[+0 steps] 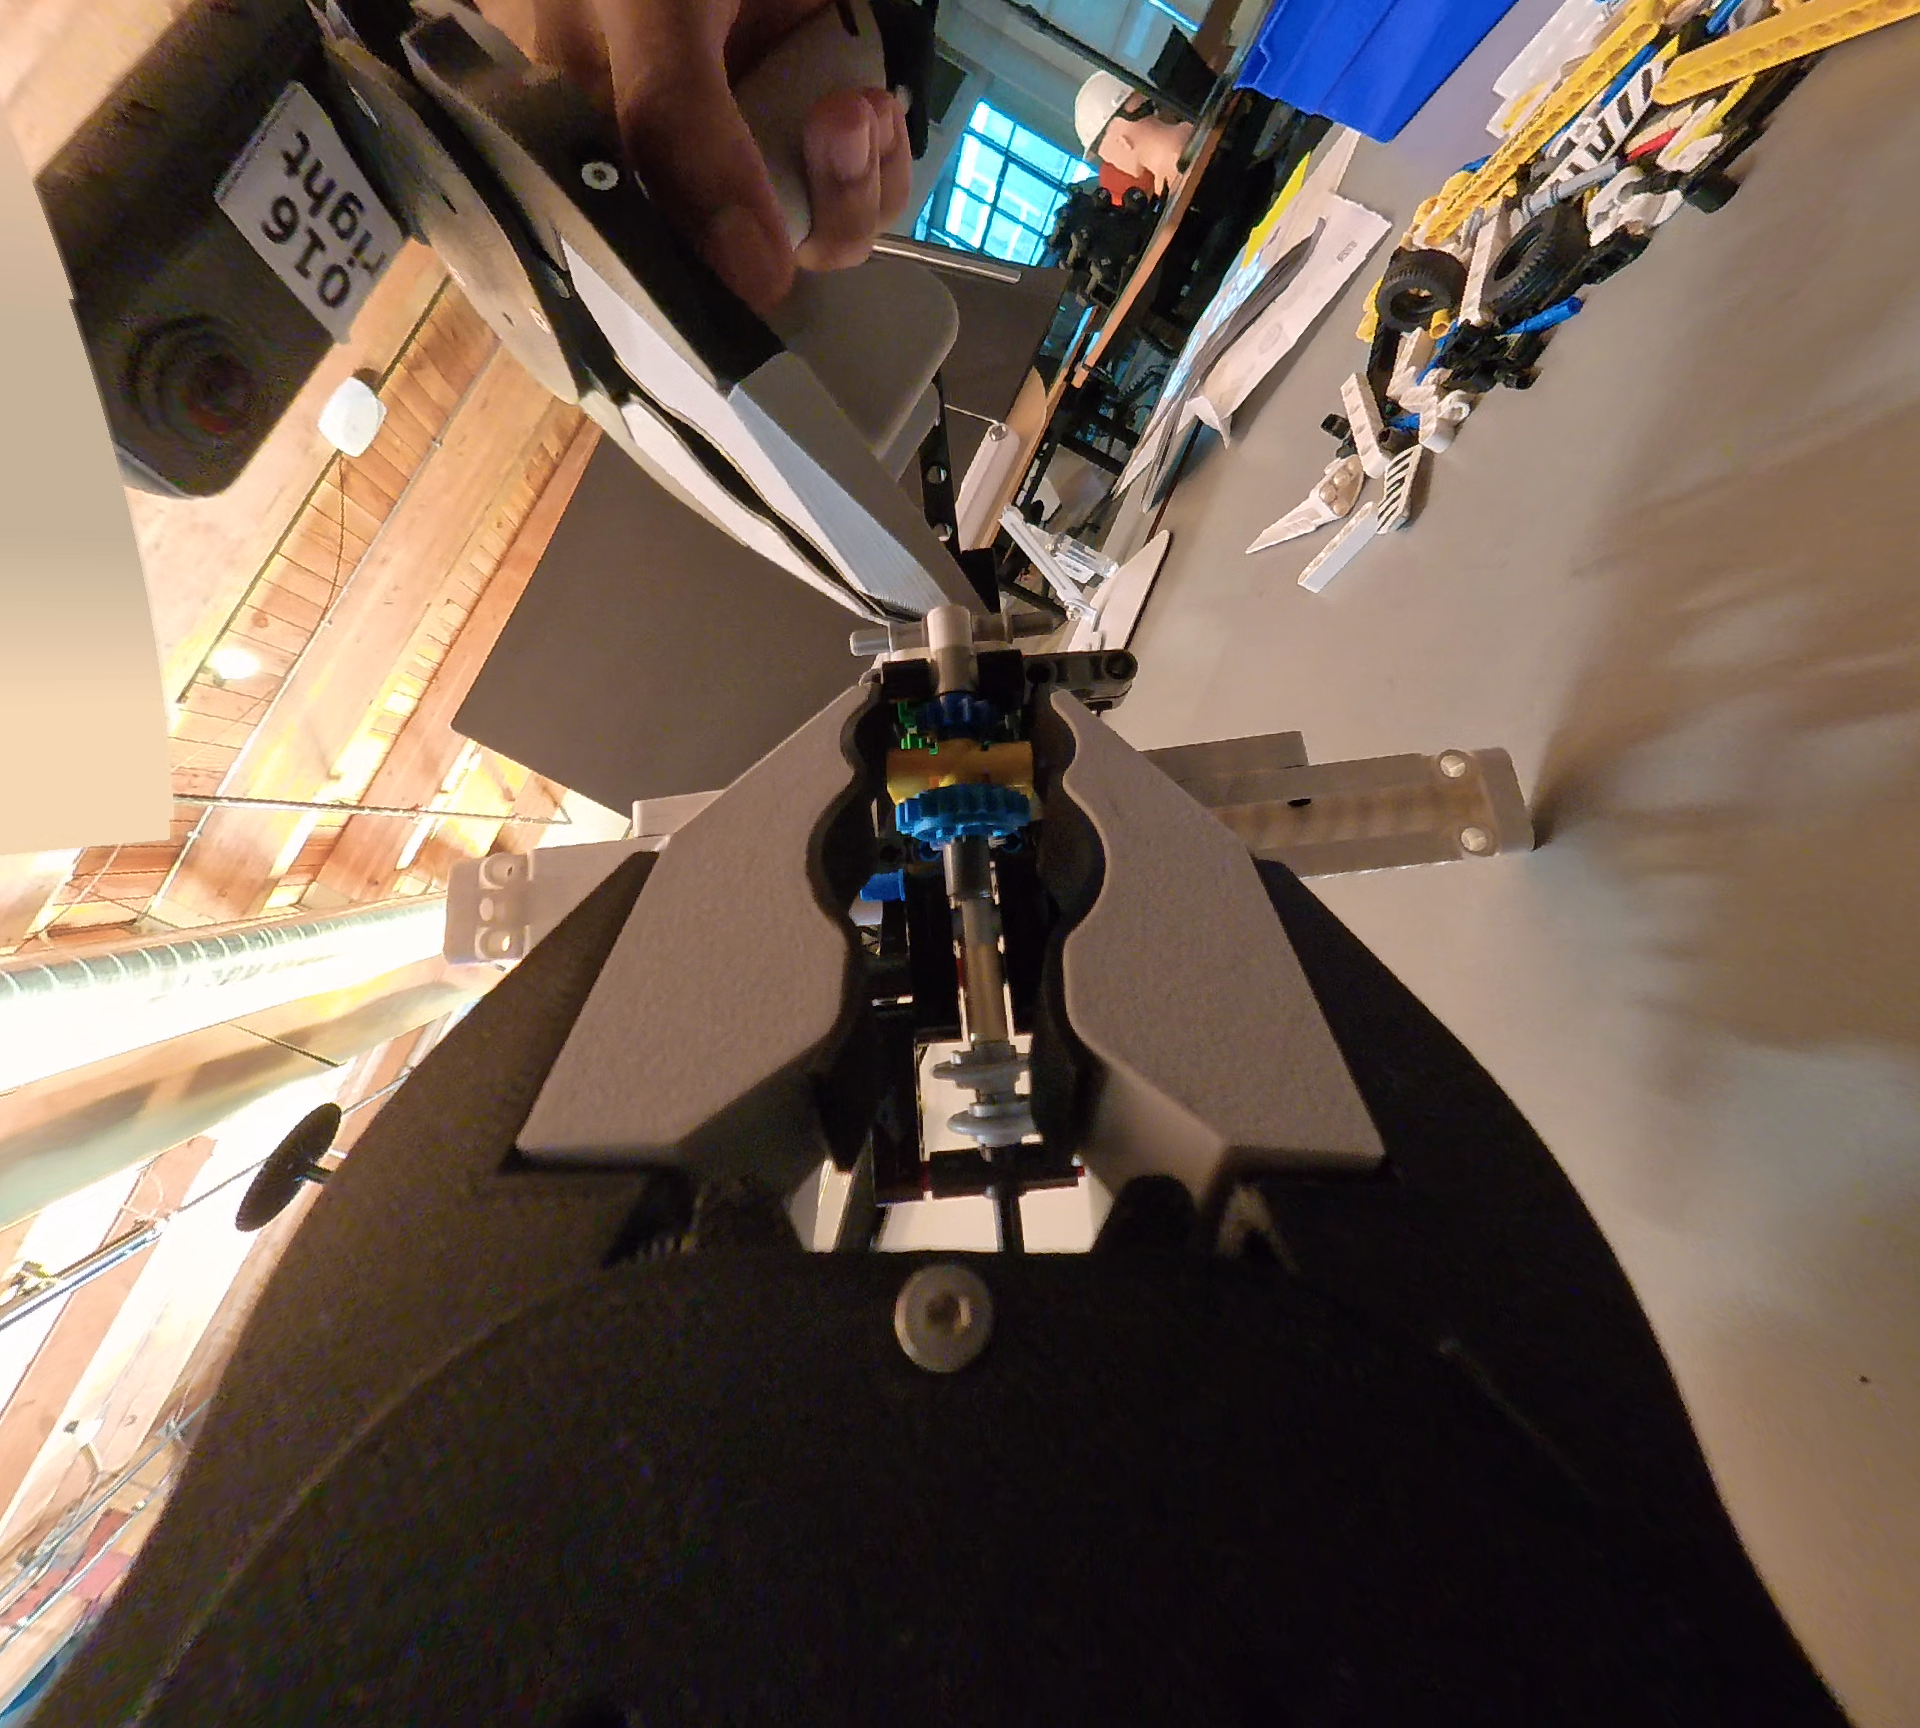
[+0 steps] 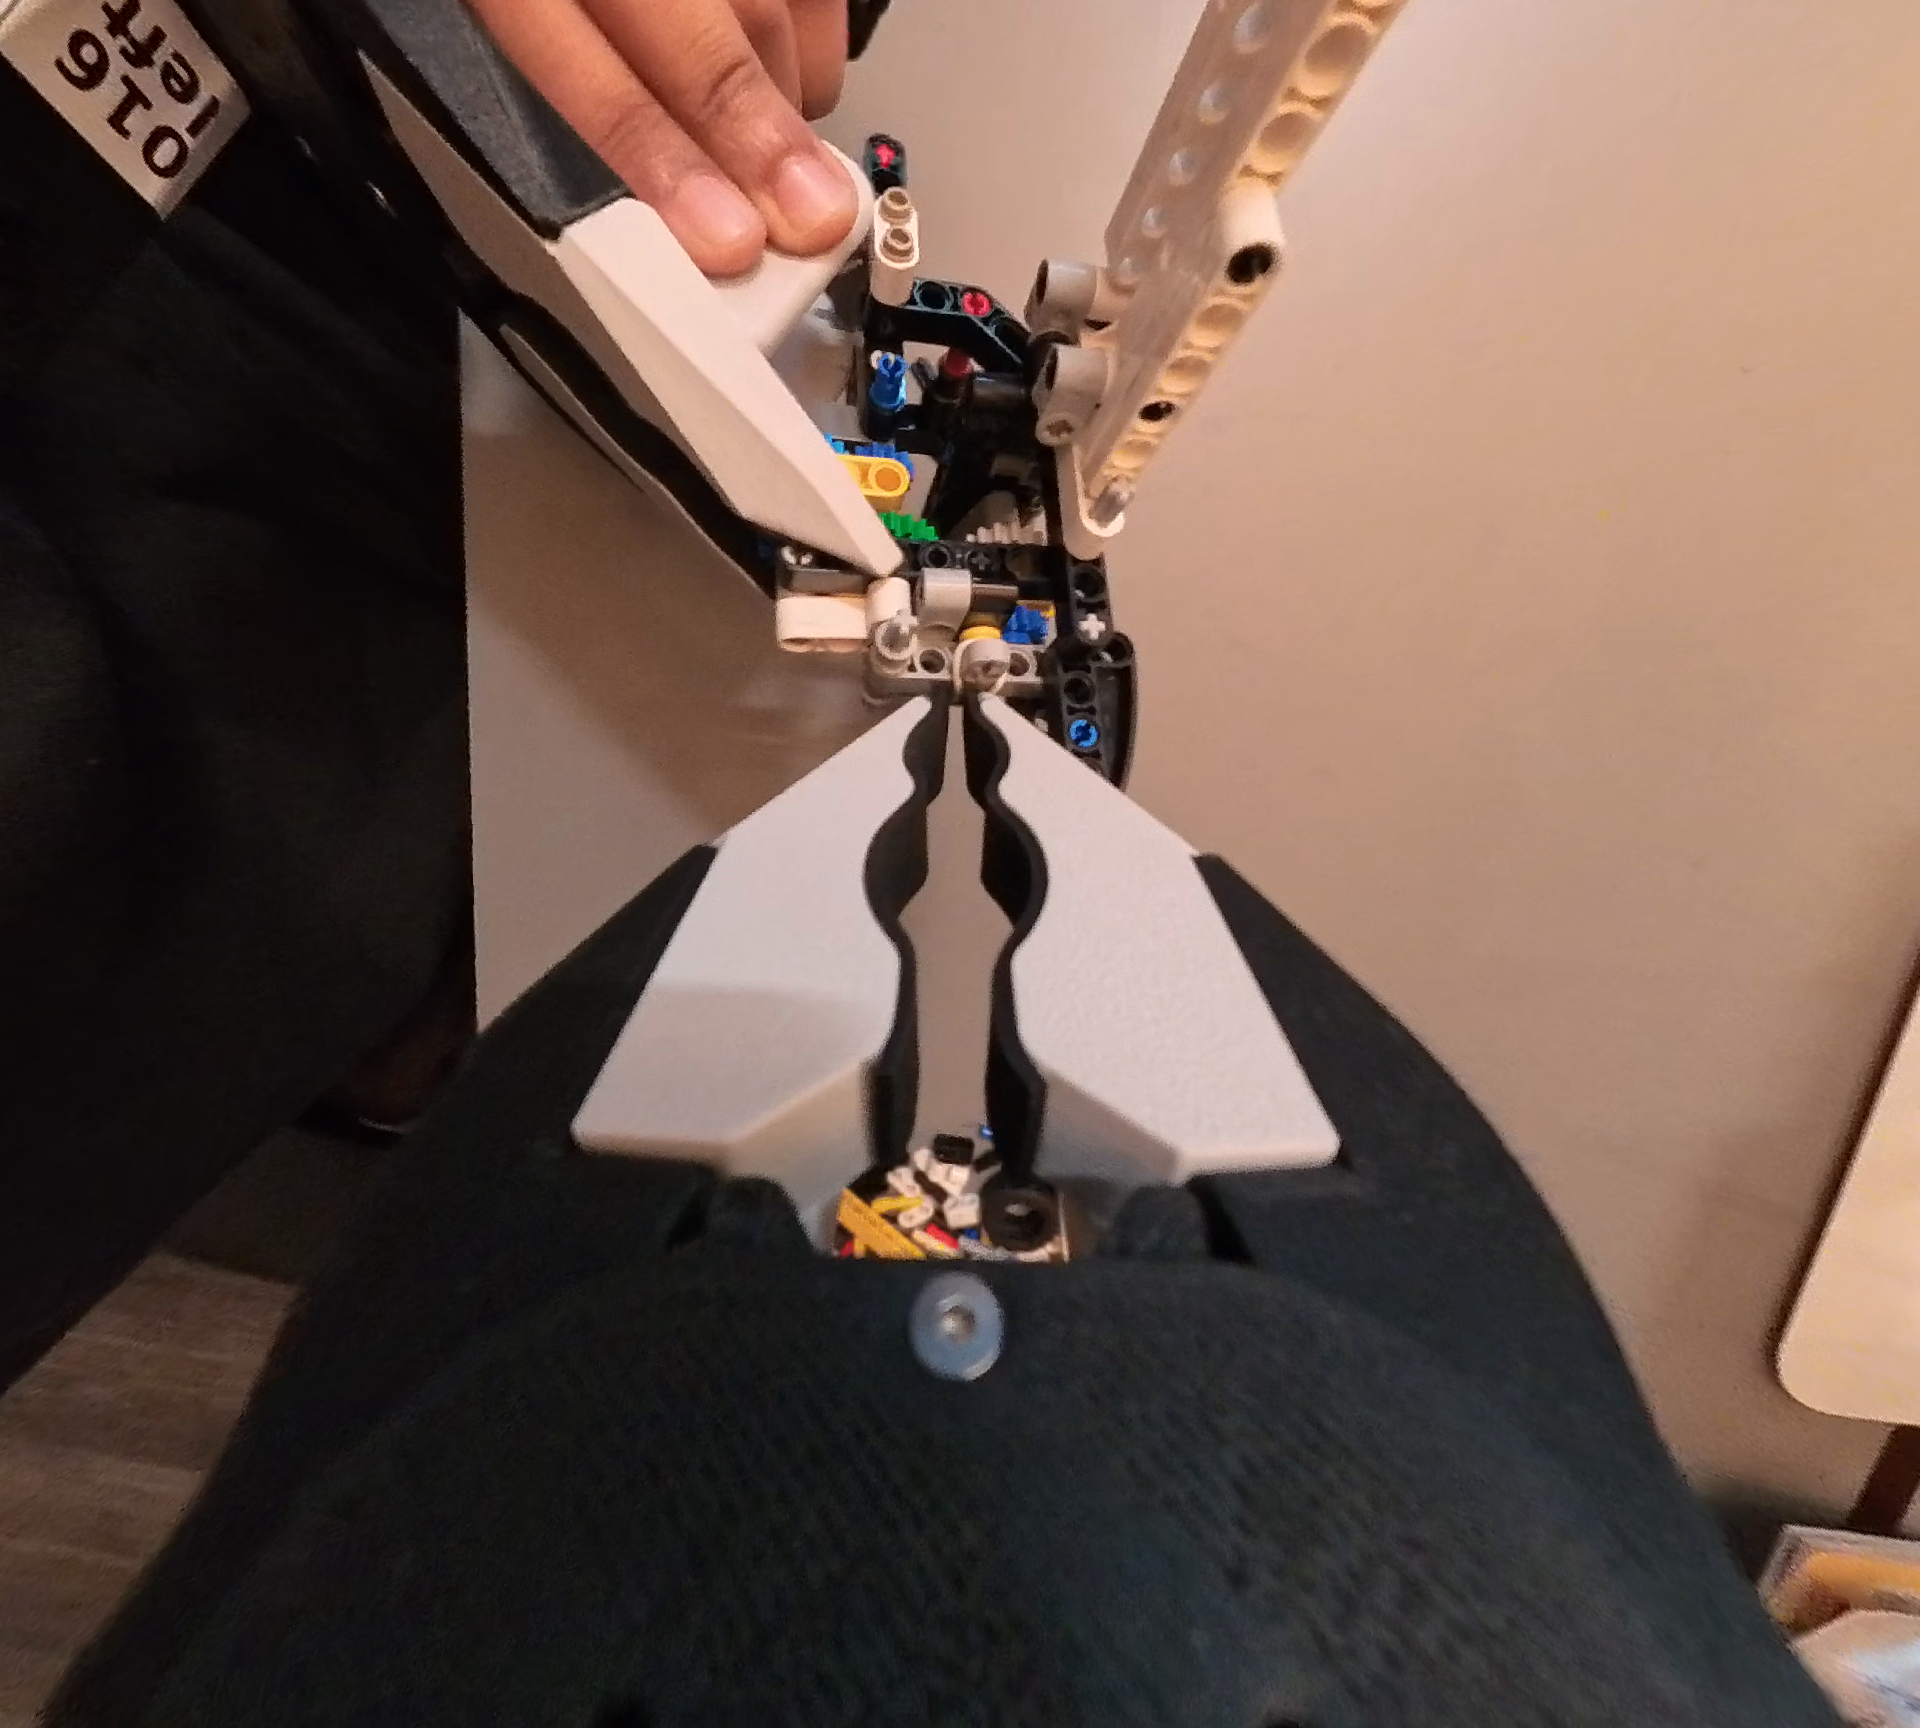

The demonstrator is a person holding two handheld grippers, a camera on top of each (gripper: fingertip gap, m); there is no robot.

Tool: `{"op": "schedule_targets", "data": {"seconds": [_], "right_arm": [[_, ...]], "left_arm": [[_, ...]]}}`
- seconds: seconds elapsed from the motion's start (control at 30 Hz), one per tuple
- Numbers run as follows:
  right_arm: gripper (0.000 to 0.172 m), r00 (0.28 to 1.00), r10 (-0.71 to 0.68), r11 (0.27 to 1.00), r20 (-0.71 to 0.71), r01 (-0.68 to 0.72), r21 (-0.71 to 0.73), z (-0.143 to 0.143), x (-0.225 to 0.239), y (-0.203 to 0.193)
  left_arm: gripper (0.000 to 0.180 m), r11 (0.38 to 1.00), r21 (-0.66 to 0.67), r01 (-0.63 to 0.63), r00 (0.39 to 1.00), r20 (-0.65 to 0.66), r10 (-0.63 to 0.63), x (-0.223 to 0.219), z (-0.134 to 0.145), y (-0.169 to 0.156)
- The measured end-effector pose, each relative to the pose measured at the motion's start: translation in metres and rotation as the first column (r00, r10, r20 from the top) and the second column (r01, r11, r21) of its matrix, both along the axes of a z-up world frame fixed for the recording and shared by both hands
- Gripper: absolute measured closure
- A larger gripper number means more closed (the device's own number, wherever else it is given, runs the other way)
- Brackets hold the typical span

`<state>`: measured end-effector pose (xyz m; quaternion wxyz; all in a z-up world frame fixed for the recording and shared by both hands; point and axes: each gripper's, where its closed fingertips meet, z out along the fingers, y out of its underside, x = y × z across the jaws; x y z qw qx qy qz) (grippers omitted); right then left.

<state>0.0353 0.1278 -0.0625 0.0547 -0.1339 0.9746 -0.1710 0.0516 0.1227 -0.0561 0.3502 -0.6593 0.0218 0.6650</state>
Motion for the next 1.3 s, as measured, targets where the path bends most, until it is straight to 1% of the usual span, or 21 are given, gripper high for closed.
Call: {"op": "schedule_targets", "data": {"seconds": [0.2, 0.47, 0.7, 0.77, 0.87, 1.0, 1.17, 1.3], "right_arm": [[0.169, 0.999, -0.006, 1.000, 0.043, 0.005, 0.017, 0.000, 0.001, 0.001], [0.168, 0.999, 0.037, 0.998, -0.021, -0.036, 0.060, 0.001, 0.001, 0.000], [0.169, 0.988, 0.112, 0.982, -0.104, -0.094, 0.163, 0.000, 0.000, 0.000], [0.172, 0.985, 0.129, 0.976, -0.116, -0.105, 0.193, 0.000, -0.001, 0.000], [0.172, 0.986, 0.126, 0.972, -0.109, -0.101, 0.214, -0.001, -0.001, -0.001], [0.172, 0.993, 0.083, 0.979, -0.085, -0.066, 0.192, 0.000, -0.002, -0.003], [0.172, 0.997, 0.032, 0.990, -0.069, -0.022, 0.142, 0.003, -0.007, -0.004], [0.172, 0.999, 0.002, 0.996, -0.052, 0.002, 0.088, 0.016, -0.011, -0.006]], "left_arm": [[0.158, 1.000, -0.003, -0.002, 1.000, -0.002, 0.002, 0.000, 0.000, 0.000], [0.158, 1.000, 0.000, -0.002, 1.000, 0.002, 0.002, 0.000, 0.000, 0.000], [0.158, 1.000, -0.002, -0.006, 1.000, 0.000, 0.006, 0.000, -0.001, 0.000], [0.158, 1.000, -0.004, -0.008, 1.000, -0.001, 0.008, 0.000, -0.001, -0.001], [0.158, 1.000, -0.001, -0.010, 1.000, 0.001, 0.010, 0.000, -0.001, -0.002], [0.157, 1.000, 0.010, -0.020, 1.000, 0.010, 0.020, -0.002, 0.000, -0.005], [0.158, 0.999, 0.040, -0.026, 0.998, 0.053, 0.024, -0.006, -0.002, -0.009], [0.157, 0.998, 0.051, -0.029, 0.997, 0.067, 0.026, -0.008, -0.002, -0.011]]}}
